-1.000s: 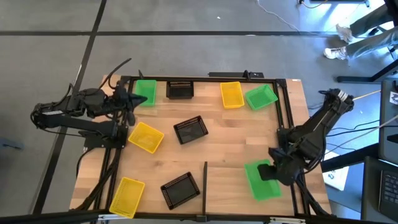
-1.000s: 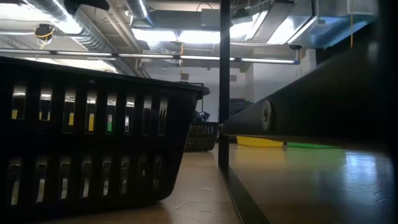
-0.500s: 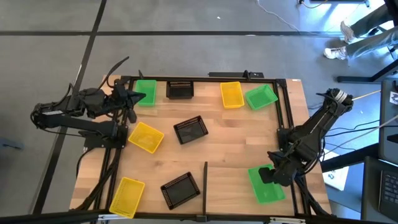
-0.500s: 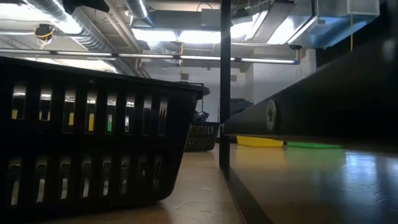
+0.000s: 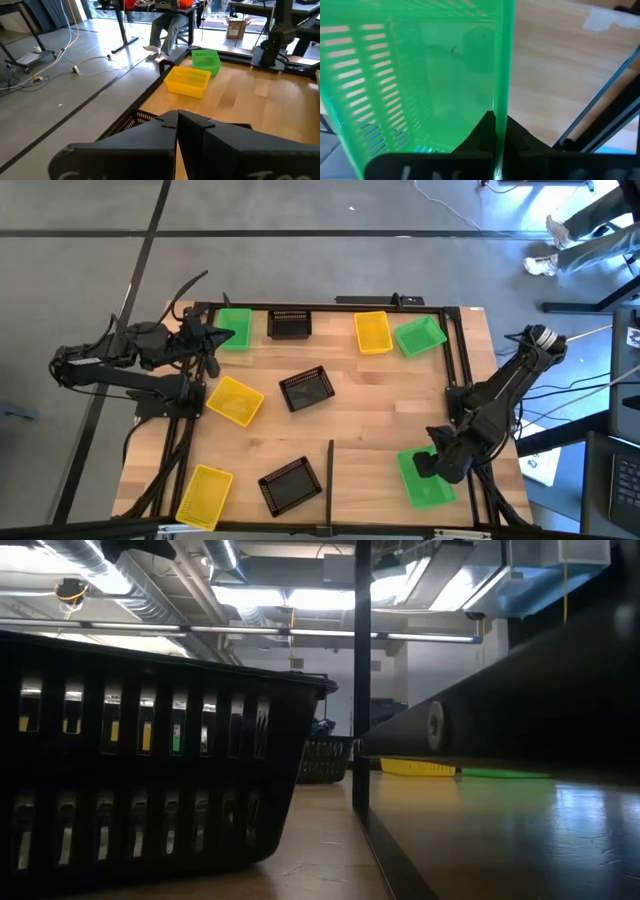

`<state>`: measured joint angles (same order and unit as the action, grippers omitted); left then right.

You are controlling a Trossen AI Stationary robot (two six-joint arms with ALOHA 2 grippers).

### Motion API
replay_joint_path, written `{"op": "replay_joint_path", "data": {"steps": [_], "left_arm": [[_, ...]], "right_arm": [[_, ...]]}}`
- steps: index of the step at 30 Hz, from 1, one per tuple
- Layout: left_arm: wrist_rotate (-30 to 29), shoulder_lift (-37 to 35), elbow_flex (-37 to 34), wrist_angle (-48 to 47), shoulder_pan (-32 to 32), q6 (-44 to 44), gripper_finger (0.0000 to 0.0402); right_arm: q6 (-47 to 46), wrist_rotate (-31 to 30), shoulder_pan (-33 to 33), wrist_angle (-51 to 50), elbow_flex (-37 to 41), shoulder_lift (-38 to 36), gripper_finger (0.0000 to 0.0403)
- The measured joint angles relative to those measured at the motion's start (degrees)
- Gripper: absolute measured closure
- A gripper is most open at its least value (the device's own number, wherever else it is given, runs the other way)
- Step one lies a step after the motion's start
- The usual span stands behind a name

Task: Stack baskets on shelf by color
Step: Put the bottom green bin on the shelf

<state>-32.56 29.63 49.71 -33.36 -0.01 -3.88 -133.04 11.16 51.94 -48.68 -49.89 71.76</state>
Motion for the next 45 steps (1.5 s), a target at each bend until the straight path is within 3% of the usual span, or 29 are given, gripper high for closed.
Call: {"op": "replay_joint_path", "data": {"steps": [5, 15, 22, 31, 35, 41, 45], "left_arm": [[0.02, 0.0, 0.0, 0.02, 0.0, 0.0, 0.0401], [0.04, 0.0, 0.0, 0.0, -0.02, 0.0, 0.0401], [0.04, 0.0, 0.0, 0.0, -0.01, 0.0, 0.0401], [0.06, 0.0, 0.0, -0.03, -0.01, 0.0, 0.0401], [0.07, 0.0, 0.0, -0.04, 0.0, 0.0, 0.0401], [0.07, 0.0, 0.0, -0.44, 0.0, 0.02, 0.0401], [0.05, 0.0, 0.0, -0.5, -0.01, 0.99, 0.0401]], "right_arm": [[1.71, 0.76, 0.09, 2.55, 0.0, 1.52, 0.0397], [3.16, 0.96, 0.13, 3.36, -0.02, 2.54, 0.0342], [2.98, 1.74, 0.03, 3.21, -0.12, 2.37, 0.0337], [2.81, 4.08, -1.45, -9.85, -7.38, 2.35, 0.0337], [2.99, -2.07, -1.94, -16.41, -13.27, 2.33, 0.0337], [9.98, -22.42, -4.32, -14.29, -19.23, 2.71, 0.0338], [20.62, -25.6, -7.38, -6.65, -19.3, 4.45, 0.0346]]}}
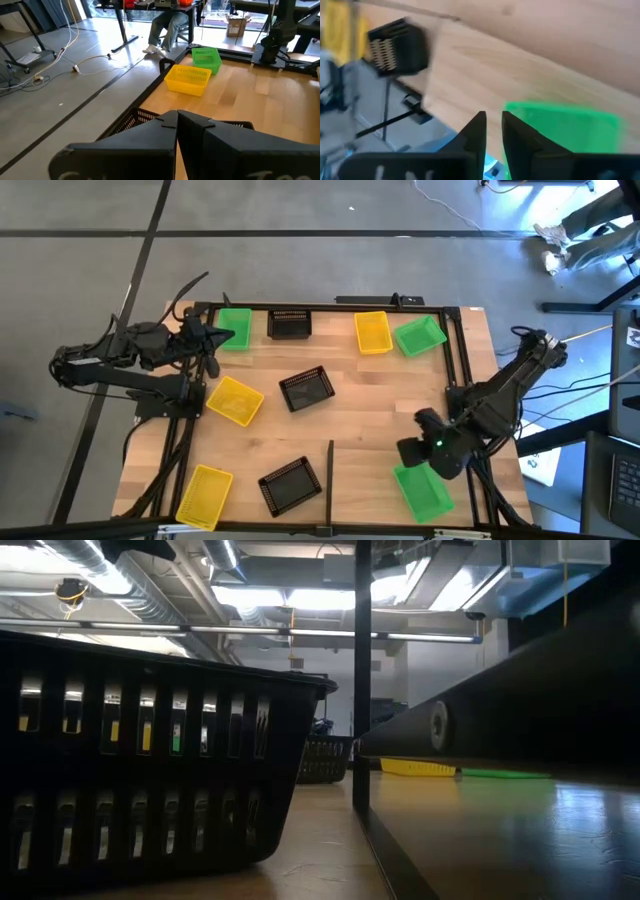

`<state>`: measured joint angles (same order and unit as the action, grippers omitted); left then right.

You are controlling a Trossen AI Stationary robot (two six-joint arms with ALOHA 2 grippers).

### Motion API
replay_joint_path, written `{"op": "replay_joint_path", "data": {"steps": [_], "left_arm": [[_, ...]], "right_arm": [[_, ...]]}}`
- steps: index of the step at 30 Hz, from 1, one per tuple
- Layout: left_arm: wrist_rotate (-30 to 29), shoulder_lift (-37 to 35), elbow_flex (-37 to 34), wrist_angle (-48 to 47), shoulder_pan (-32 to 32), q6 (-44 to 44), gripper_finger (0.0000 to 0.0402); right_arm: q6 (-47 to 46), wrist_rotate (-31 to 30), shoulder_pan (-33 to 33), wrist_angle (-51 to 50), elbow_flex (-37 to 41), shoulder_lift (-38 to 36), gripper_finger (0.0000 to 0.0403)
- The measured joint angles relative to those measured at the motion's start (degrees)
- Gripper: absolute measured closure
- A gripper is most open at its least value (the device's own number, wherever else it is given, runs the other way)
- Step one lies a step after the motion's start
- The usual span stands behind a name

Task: Stack baskets on shelf by color
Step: Put the bottom green bin on the shelf

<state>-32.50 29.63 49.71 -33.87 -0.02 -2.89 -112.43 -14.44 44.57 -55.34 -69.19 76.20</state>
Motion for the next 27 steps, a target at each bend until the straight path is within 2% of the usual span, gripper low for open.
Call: {"op": "replay_joint_path", "data": {"steps": [5, 8, 13, 19, 22, 27], "left_arm": [[0.83, 0.0, 0.0, 0.0, 0.01, 2.07, 0.0401], [6.02, -0.01, 0.0, 0.02, 0.01, 2.16, 0.0401], [14.07, 0.0, 0.0, 0.02, -0.01, 2.16, 0.0401], [14.6, 0.0, 0.0, 0.01, 0.0, 2.3, 0.0401], [14.61, 0.0, 0.0, 0.02, 0.01, 3.44, 0.0401], [14.61, 0.0, 0.0, 0.04, 0.0, 3.49, 0.0401]], "right_arm": [[11.79, 1.06, -3.18, 9.1, 0.09, 4.05, 0.0375], [12.31, 2.68, -4.0, 10.47, 0.1, 6.45, 0.0398], [12.1, 8.48, -4.28, 13.57, 0.13, 10.76, 0.04], [12.0, 14.03, -4.68, 20.48, 0.13, 15.52, 0.0401], [10.04, 16.07, -4.71, 20.51, 0.13, 17.31, 0.0401], [6.72, 16.2, -4.71, 18.05, 0.13, 18.16, 0.0402]]}}
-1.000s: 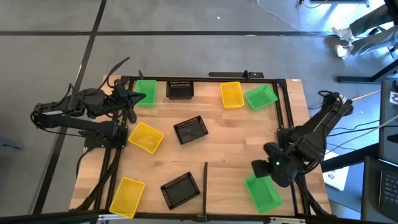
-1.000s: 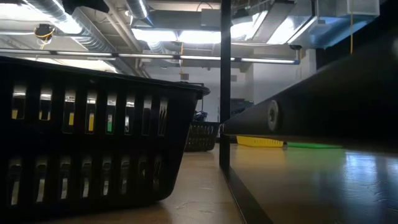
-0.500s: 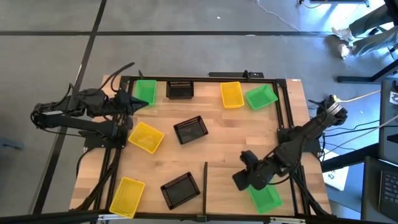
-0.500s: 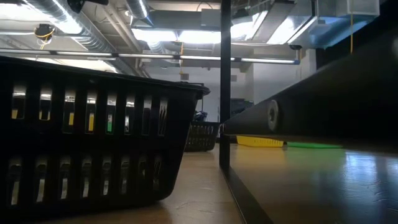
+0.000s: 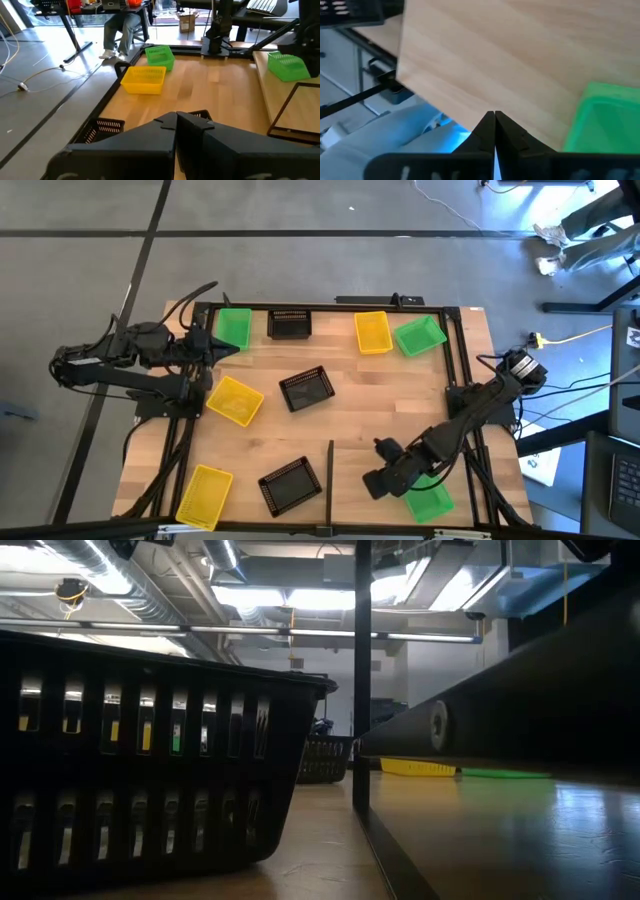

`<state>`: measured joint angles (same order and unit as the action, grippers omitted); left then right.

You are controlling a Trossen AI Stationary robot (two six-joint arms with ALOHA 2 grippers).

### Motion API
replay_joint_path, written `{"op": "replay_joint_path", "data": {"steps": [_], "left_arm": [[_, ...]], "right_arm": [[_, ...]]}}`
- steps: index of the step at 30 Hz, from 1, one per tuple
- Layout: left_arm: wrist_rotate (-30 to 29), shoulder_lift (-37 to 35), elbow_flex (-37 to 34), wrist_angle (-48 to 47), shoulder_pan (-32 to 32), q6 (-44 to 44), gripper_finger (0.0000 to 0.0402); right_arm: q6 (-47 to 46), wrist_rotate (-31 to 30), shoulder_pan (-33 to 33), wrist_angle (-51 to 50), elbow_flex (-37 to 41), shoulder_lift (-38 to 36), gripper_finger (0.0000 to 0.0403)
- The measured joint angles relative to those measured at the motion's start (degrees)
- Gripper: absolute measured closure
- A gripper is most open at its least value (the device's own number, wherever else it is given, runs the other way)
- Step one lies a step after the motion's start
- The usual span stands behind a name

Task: Stack baskets on shelf by color
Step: Put the bottom green bin on the shelf, then put the middle black bin on the shelf

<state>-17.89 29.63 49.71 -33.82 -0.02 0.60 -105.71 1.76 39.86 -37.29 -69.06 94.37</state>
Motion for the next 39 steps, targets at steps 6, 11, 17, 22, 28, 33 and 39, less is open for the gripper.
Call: {"op": "replay_joint_path", "data": {"steps": [6, 11, 17, 22, 28, 33, 39], "left_arm": [[-0.03, 0.0, 0.0, 0.02, -0.01, -0.02, 0.0401], [-0.52, 0.0, 0.0, 0.04, 0.01, -0.04, 0.0401], [-0.98, 0.0, 0.0, 0.23, 0.0, -0.13, 0.0401], [-1.14, -0.01, 0.0, 1.38, -0.01, -0.17, 0.0401], [-1.16, -0.02, 0.0, 1.73, -0.02, -0.17, 0.0401], [-1.19, 0.0, 0.0, 1.75, 0.0, -0.17, 0.0401], [-3.21, 0.0, 0.0, 1.75, -0.01, -0.02, 0.0401]], "right_arm": [[-1.93, 3.58, 0.0, -5.67, 0.0, -0.02, 0.0402], [-2.04, 7.51, 0.02, -11.15, 0.0, -0.02, 0.0402], [-1.91, 10.21, 0.02, -16.18, 0.0, -0.02, 0.0403], [-1.86, 12.37, 0.44, -18.95, 0.0, -0.02, 0.0403], [-1.98, 13.86, 1.14, -20.91, -0.13, -0.02, 0.0403], [-0.28, 5.99, 1.09, -23.85, -4.86, -0.36, 0.0403], [-0.09, -6.6, 0.43, -38.44, -17.2, -0.7, 0.0403]]}}
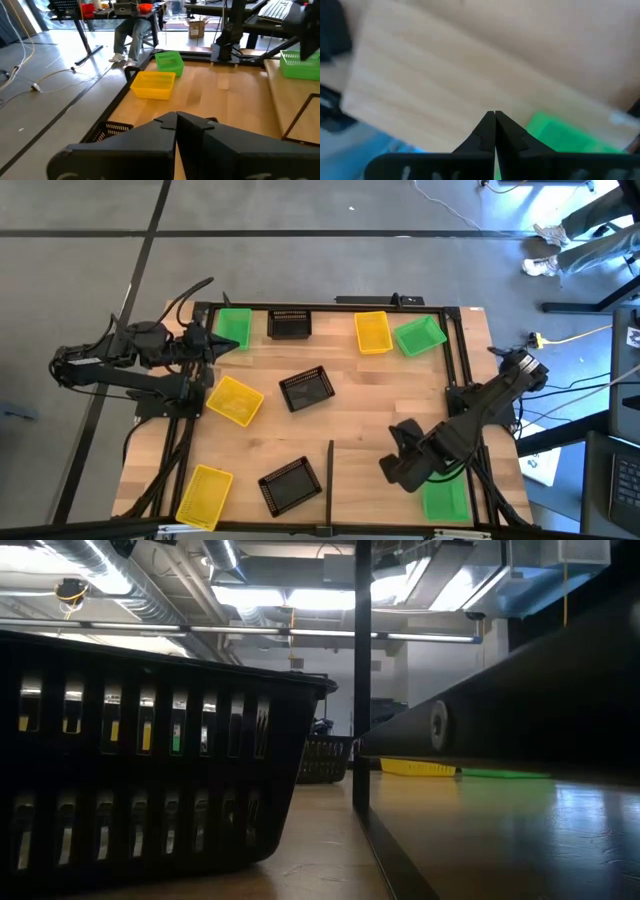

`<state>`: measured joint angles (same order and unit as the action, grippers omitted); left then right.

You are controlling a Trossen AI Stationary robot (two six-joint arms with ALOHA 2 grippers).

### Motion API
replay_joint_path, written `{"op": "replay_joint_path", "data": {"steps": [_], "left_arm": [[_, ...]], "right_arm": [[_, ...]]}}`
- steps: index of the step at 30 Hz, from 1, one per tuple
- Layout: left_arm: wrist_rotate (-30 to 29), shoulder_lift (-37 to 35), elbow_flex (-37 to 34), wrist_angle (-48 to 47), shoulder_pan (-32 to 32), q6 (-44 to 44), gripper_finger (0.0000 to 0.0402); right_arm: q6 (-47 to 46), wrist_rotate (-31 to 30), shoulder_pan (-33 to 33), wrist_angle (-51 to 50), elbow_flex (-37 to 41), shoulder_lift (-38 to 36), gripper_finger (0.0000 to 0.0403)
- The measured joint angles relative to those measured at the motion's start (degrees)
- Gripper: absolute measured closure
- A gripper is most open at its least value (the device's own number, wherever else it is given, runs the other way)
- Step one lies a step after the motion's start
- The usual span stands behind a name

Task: Stack baskets on shelf by color
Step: Put the middle black bin on the shelf

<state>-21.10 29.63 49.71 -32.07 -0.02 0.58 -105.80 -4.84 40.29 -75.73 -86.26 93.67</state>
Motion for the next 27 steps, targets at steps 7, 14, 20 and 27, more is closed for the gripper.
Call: {"op": "replay_joint_path", "data": {"steps": [7, 14, 20, 27], "left_arm": [[-4.77, 0.34, 0.0, 0.09, -0.01, 0.19, 0.0401], [-5.52, 4.65, 2.16, 3.31, 0.01, 3.04, 0.0401], [-8.54, 13.48, 12.53, -5.11, 0.01, 2.57, 0.0402], [-9.56, 24.24, 23.53, -21.35, 1.11, -10.76, 0.0402]], "right_arm": [[7.6, -16.7, -2.62, -13.13, -10.93, -0.04, 0.0403], [27.19, -21.84, -12.17, -14.37, -15.77, -0.77, 0.0403], [43.46, -25.54, -20.39, -14.32, -16.74, -4.14, 0.0403], [66.5, -16.74, -30.66, -9.49, -16.77, -6.38, 0.0403]]}}
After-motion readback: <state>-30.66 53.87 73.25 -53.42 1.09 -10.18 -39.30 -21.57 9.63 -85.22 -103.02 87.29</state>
